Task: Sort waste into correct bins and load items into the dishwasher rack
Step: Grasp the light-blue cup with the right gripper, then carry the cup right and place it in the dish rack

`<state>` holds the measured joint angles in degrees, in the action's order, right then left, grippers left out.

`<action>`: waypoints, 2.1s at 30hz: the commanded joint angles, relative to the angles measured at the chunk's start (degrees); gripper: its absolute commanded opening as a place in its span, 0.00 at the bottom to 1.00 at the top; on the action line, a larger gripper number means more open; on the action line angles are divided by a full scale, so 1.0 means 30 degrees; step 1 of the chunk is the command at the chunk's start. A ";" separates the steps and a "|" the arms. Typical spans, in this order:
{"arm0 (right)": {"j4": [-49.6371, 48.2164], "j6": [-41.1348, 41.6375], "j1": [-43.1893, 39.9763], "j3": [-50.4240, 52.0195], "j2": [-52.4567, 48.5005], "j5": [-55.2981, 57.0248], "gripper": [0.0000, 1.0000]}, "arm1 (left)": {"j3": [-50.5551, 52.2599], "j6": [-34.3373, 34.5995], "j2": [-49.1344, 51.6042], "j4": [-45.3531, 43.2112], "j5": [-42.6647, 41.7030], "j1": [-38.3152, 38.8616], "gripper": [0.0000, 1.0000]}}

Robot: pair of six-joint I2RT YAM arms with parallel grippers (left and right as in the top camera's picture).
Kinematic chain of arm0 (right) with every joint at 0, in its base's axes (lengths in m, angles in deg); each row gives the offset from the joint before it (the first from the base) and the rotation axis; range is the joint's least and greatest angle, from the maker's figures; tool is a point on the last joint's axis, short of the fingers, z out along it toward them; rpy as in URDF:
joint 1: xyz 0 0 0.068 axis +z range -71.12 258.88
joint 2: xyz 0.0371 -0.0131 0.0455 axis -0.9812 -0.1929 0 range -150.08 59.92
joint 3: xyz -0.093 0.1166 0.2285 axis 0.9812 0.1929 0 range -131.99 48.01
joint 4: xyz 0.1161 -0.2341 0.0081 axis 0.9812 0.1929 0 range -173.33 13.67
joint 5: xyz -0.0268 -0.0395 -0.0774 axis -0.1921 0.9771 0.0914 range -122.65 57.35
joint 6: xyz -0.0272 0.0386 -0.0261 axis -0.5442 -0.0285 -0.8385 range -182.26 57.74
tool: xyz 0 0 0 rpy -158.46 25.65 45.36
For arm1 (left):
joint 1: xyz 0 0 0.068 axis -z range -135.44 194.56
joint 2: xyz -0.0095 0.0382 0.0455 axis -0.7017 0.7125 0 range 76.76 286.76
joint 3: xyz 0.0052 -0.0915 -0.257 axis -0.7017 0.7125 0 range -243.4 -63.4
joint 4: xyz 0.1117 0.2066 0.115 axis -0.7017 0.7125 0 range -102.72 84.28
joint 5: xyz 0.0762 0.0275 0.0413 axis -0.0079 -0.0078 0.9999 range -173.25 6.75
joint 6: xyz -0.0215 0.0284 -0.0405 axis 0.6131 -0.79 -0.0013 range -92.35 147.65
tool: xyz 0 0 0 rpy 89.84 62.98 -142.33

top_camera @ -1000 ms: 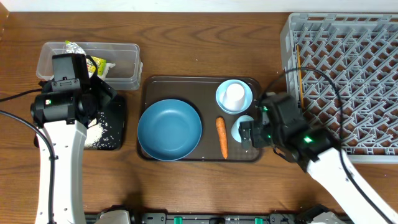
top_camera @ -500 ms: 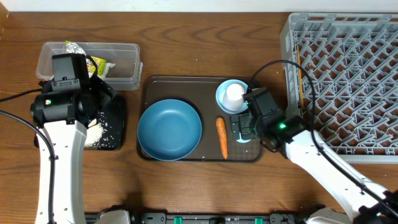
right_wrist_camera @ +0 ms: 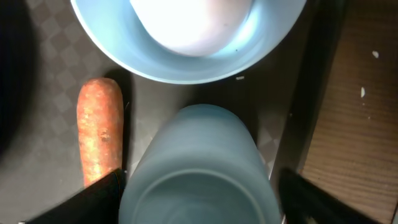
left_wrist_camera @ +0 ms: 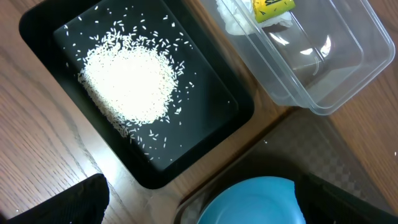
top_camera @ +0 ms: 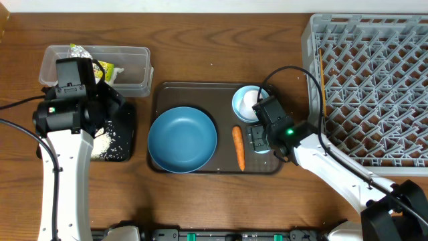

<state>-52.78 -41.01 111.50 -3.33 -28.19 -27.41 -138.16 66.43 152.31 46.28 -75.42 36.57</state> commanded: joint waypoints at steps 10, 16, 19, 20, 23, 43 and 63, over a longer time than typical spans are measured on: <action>0.1319 0.0481 0.0087 -0.1158 0.1071 0.0007 0.55 | -0.0160 -0.0109 0.0051 0.0102 0.0095 -0.0007 0.98; 0.4393 0.0117 -0.0998 -0.4262 0.3279 0.0488 0.54 | -0.0160 -0.0109 0.0051 0.0102 0.0095 -0.0007 0.98; 0.5632 -0.0714 -0.2492 -0.5974 0.4371 0.0678 0.56 | -0.0160 -0.0109 0.0051 0.0102 0.0095 -0.0007 0.98; 0.5960 -0.0962 -0.3162 -0.6492 0.4685 0.0925 0.56 | -0.0160 -0.0109 0.0051 0.0102 0.0095 -0.0007 0.98; 0.6543 -0.1749 -0.5464 -0.7584 0.5260 0.1435 0.56 | -0.0160 -0.0109 0.0051 0.0102 0.0095 -0.0007 0.98; 0.3759 -0.2222 -2.0487 -0.8123 0.0576 -0.1770 0.65 | -0.0160 -0.0109 0.0051 0.0102 0.0095 -0.0007 0.98; 0.4743 -0.2790 -1.8054 -0.8138 0.1326 -1.1460 0.91 | -0.0160 -0.0109 0.0051 0.0102 0.0095 -0.0007 0.98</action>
<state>-39.30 -47.12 52.09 -27.08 -27.41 -48.02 -138.16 66.43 152.31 46.28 -75.42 36.57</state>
